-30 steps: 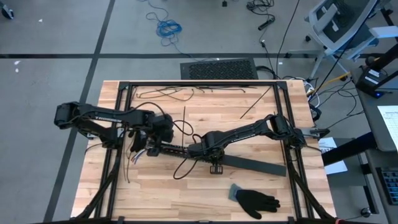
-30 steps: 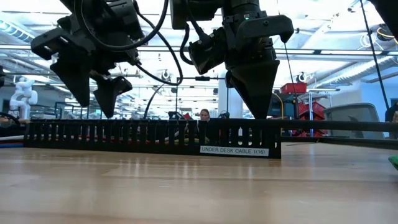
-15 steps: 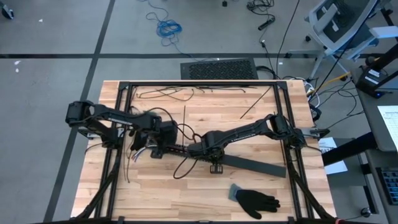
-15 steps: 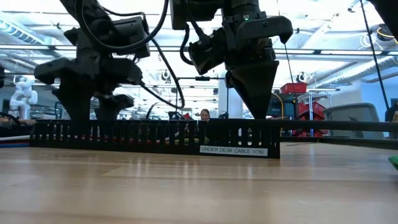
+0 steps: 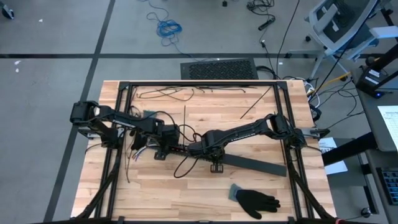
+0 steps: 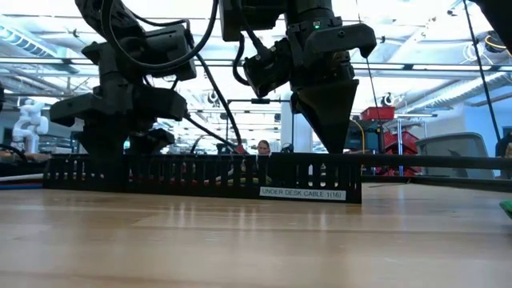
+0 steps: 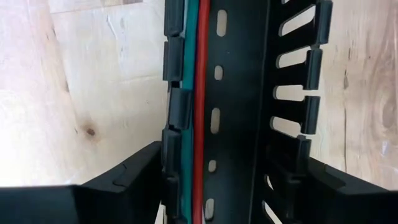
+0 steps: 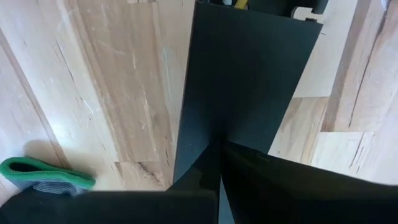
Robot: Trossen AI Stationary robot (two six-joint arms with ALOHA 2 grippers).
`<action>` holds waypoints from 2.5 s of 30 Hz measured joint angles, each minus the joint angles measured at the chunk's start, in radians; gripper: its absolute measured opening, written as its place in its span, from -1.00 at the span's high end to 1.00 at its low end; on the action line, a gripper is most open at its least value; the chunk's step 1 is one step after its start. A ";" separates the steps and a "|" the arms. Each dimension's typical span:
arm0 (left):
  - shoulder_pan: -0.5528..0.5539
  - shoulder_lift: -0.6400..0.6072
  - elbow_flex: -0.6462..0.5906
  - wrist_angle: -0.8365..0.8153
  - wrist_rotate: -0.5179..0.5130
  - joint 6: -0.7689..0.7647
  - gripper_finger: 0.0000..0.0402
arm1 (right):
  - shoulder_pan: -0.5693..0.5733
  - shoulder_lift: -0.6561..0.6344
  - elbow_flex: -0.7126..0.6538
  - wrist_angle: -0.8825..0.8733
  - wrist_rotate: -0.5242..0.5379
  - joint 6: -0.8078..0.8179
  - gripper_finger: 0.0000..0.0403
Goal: Ziptie cables
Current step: Close the cable duct with the cable duct cover
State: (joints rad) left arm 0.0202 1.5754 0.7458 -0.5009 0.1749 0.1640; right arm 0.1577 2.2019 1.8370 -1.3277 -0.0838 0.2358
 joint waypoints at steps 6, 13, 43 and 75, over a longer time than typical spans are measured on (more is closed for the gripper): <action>-0.036 0.018 0.000 0.029 -0.009 -0.011 -0.20 | -0.002 0.000 -0.001 -0.004 -0.004 -0.020 1.00; -0.048 0.020 -0.002 0.066 -0.008 -0.022 -0.19 | -0.005 0.000 -0.001 0.002 -0.011 -0.057 1.00; -0.075 0.023 -0.004 0.196 -0.036 -0.171 -0.18 | -0.010 -0.001 -0.002 0.153 -0.001 -0.125 1.00; -0.088 0.021 0.002 0.211 -0.056 -0.183 -0.18 | -0.002 0.012 -0.019 0.318 -0.019 -0.223 1.00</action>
State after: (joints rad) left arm -0.0681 1.5963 0.7479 -0.2897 0.1188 -0.0189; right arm 0.1562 2.2136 1.8179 -1.0101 -0.1030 0.0131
